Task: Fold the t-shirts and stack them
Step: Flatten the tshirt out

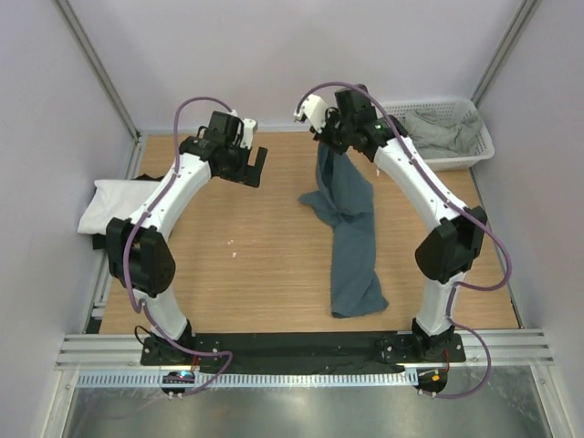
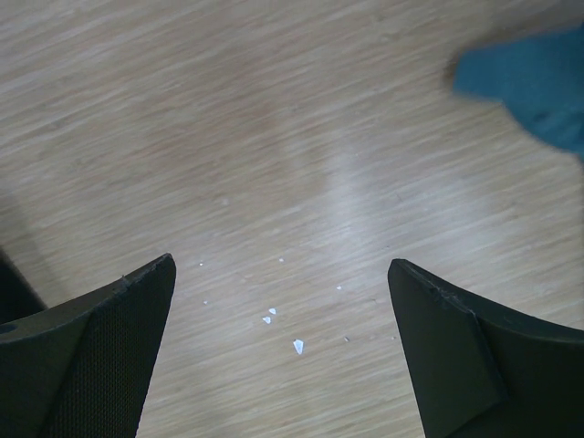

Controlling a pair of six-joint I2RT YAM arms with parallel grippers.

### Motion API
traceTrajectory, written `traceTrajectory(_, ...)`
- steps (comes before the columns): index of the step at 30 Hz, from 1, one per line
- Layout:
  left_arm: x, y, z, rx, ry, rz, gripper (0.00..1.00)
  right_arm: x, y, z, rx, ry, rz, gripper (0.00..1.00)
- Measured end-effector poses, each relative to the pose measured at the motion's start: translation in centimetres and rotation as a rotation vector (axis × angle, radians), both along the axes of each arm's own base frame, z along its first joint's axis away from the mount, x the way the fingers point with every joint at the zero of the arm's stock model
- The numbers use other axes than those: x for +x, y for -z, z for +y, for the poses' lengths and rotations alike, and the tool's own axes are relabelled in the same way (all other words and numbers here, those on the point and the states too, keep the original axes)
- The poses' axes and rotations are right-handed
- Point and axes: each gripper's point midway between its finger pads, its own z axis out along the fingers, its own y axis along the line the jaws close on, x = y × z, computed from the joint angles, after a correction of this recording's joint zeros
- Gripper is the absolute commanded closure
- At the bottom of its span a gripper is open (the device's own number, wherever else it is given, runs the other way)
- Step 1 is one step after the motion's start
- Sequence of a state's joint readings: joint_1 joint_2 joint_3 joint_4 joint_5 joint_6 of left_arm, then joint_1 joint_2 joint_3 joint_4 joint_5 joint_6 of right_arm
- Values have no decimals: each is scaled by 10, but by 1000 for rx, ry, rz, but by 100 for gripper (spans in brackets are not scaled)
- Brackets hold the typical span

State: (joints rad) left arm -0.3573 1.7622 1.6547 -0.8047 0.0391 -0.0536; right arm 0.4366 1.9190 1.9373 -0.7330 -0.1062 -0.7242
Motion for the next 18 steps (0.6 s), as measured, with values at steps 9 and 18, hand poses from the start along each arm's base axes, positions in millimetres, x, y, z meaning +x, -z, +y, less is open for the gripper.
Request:
traceTrajectory(9,11,-1,6,-25,-38,0,3,-22,-154,-1,127,23,-325,99)
traceTrajectory(18,0,17,-25,-117,65,78,9,-22,-122,-34,-9,136,-317,99)
